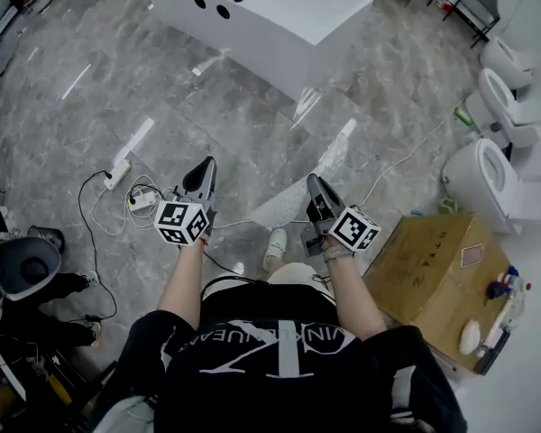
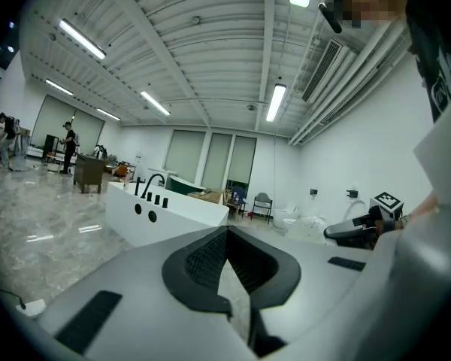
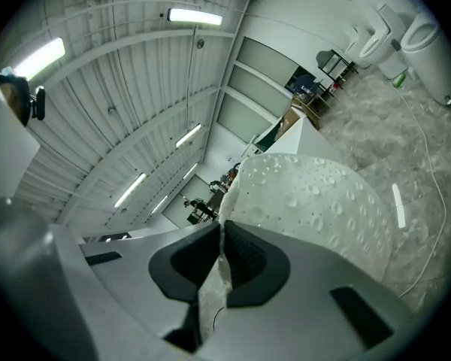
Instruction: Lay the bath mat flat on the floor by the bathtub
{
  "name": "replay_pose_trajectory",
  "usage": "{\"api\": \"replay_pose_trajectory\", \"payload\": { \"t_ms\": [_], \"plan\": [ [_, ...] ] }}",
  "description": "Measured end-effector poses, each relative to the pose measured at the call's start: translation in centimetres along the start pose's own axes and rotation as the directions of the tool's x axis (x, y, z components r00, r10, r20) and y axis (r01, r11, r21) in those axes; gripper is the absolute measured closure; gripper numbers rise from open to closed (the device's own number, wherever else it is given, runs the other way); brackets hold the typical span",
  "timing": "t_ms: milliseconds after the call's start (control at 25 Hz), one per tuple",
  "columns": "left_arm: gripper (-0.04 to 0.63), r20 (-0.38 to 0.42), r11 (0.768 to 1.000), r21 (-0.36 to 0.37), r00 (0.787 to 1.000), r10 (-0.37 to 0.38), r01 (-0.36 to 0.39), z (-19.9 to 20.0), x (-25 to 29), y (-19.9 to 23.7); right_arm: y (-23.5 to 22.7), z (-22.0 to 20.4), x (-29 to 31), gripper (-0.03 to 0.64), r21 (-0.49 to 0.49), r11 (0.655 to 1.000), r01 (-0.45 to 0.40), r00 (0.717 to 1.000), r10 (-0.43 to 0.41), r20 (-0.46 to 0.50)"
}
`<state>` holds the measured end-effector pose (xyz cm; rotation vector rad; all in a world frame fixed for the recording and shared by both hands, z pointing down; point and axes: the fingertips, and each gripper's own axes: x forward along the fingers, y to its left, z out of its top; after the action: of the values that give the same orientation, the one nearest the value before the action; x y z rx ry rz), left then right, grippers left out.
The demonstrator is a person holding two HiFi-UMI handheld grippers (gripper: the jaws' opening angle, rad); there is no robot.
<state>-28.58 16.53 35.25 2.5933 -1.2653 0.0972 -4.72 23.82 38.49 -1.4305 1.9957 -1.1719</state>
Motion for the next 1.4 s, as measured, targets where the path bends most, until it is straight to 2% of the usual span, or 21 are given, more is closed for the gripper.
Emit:
{"api": "replay_pose_trajectory", "payload": {
  "t_ms": [280, 640, 960, 1200, 1400],
  "plan": [
    [0.581, -0.041, 1.0, -0.005, 0.999, 0.011, -0.011, -0.8, 7.3, 0.4, -4.5, 4.6, 4.9, 0.581, 0.006, 1.0, 0.003, 1.0, -0.003, -0.026],
    [0.581, -0.072, 1.0, -0.003, 0.997, 0.005, -0.005, -1.9, 12.5, 1.7, -8.3, 7.9, 12.1, 0.581, -0.01, 1.0, -0.018, 0.998, 0.018, -0.063],
    [0.581, -0.097, 1.0, -0.009, 0.995, 0.001, -0.002, -3.2, 17.6, 3.8, -10.4, 9.0, 18.3, 0.581, -0.025, 0.999, -0.03, 0.993, 0.027, -0.119],
    [0.581, -0.109, 0.999, -0.05, 0.994, -0.004, -0.001, -4.6, 23.0, 5.8, -11.4, 8.1, 24.0, 0.581, -0.001, 0.998, -0.059, 0.981, 0.058, -0.184],
    [0.581, -0.131, 0.998, -0.055, 0.991, 0.011, -0.019, -5.4, 26.5, 8.3, -12.1, 6.5, 29.3, 0.581, 0.039, 0.995, -0.096, 0.962, 0.103, -0.252]
  ]
}}
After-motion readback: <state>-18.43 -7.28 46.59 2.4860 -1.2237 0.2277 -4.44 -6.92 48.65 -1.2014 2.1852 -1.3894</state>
